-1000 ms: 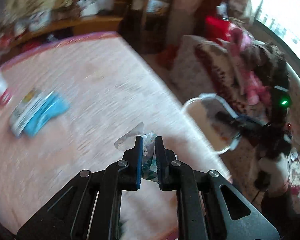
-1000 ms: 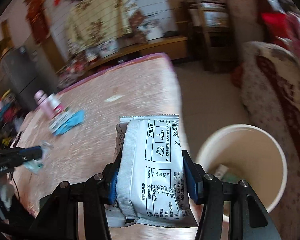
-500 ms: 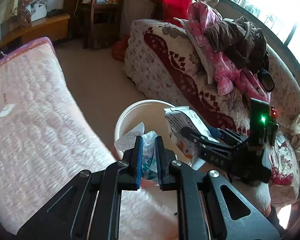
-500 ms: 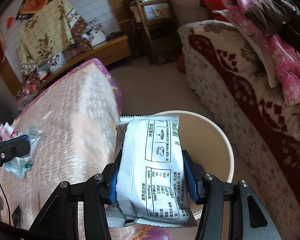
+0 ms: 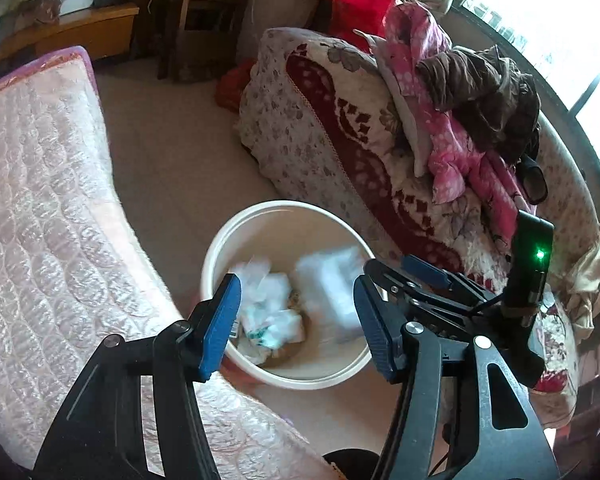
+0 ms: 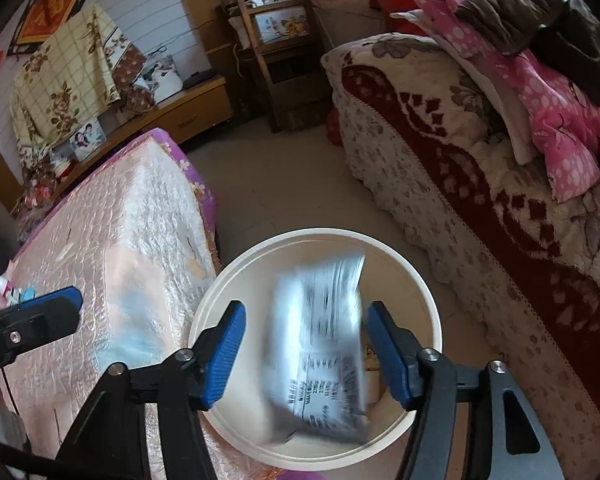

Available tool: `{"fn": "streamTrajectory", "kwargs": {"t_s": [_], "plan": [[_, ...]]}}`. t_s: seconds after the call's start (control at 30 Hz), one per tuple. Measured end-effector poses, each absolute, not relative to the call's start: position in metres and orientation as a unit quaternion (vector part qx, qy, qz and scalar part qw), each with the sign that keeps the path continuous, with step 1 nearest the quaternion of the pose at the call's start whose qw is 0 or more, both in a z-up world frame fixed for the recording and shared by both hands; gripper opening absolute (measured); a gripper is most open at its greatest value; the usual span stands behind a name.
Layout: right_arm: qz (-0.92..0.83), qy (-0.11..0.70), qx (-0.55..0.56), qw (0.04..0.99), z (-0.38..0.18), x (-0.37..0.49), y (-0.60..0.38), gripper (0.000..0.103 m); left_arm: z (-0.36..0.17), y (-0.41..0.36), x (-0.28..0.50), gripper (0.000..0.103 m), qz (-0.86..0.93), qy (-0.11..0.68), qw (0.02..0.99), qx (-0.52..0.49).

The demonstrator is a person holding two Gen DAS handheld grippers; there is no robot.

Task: Collect trash
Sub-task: 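Open both tools to drop the bag and packet into the bucket, then move both tools back over the bed toward the medicine box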

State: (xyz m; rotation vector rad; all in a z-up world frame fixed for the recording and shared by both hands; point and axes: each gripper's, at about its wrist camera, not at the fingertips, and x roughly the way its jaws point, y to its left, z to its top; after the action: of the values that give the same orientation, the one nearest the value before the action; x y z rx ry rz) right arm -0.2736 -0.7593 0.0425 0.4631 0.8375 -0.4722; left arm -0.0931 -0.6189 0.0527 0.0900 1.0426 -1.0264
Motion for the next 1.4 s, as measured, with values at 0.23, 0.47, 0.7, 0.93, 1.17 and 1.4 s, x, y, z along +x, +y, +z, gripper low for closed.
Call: {"fn": "streamTrajectory", "kwargs": {"t_s": [0.23, 0.47, 0.7, 0.93, 1.17, 1.4], "plan": [[-0.213, 0.394, 0.215, 0.868, 0.048, -0.271, -0.747, 0.068, 0.064, -0.596, -0.090, 0.057, -0.437, 0.457, 0.773, 0.052], [-0.197, 0.393, 0.202, 0.875, 0.055, -0.261, -0.720, 0.068, 0.076, -0.559, -0.083, 0.057, -0.398, 0.431, 0.807, 0.064], [-0.174, 0.389, 0.191, 0.884, 0.066, -0.247, -0.684, 0.069, 0.083, -0.512, -0.071, 0.057, -0.361, 0.413, 0.833, 0.067], [-0.130, 0.397, 0.172, 0.892, 0.074, -0.219, -0.632, 0.072, 0.086, -0.453, -0.054, 0.057, -0.321, 0.407, 0.852, 0.067], [-0.074, 0.409, 0.158, 0.896, 0.076, -0.185, -0.574, 0.072, 0.080, -0.376, -0.025, 0.057, -0.268, 0.414, 0.867, 0.069], [-0.025, 0.430, 0.141, 0.891, 0.068, -0.152, -0.521, 0.073, 0.064, -0.297, 0.019, 0.062, -0.226, 0.436, 0.869, 0.061]]}}
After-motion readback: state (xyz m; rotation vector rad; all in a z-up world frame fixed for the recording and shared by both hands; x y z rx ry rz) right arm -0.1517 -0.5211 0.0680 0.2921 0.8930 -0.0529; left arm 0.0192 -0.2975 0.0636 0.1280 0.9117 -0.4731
